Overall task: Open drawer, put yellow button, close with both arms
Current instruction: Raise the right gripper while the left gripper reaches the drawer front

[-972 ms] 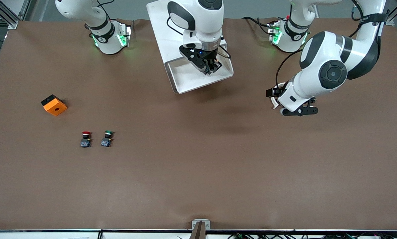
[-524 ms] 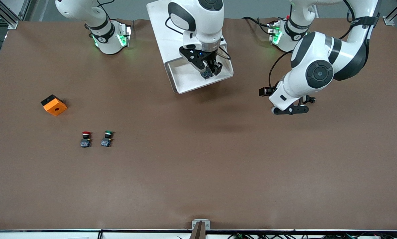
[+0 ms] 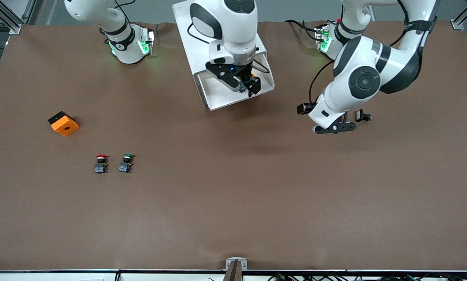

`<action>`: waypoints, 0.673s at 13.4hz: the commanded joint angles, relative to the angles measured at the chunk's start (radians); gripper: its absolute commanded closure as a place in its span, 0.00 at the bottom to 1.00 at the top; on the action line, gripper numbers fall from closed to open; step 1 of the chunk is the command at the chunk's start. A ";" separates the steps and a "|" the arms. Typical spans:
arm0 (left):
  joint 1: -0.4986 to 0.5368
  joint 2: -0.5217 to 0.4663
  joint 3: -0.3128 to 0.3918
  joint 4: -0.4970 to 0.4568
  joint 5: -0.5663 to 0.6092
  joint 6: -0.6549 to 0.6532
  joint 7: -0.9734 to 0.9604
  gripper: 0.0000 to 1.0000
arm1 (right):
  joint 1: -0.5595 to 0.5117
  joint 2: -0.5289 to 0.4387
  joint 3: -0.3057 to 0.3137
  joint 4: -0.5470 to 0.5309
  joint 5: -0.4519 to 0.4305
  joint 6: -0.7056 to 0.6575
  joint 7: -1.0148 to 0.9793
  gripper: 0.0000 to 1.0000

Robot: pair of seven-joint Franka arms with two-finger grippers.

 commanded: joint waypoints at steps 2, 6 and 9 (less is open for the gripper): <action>0.003 0.006 -0.089 -0.020 -0.010 0.091 -0.127 0.00 | -0.130 -0.010 0.010 0.093 0.001 -0.163 -0.280 0.00; -0.012 0.032 -0.161 -0.018 -0.014 0.145 -0.244 0.00 | -0.310 -0.080 0.009 0.097 0.003 -0.274 -0.647 0.00; -0.067 0.052 -0.164 -0.014 -0.014 0.169 -0.283 0.00 | -0.431 -0.129 0.009 0.097 0.001 -0.346 -0.870 0.00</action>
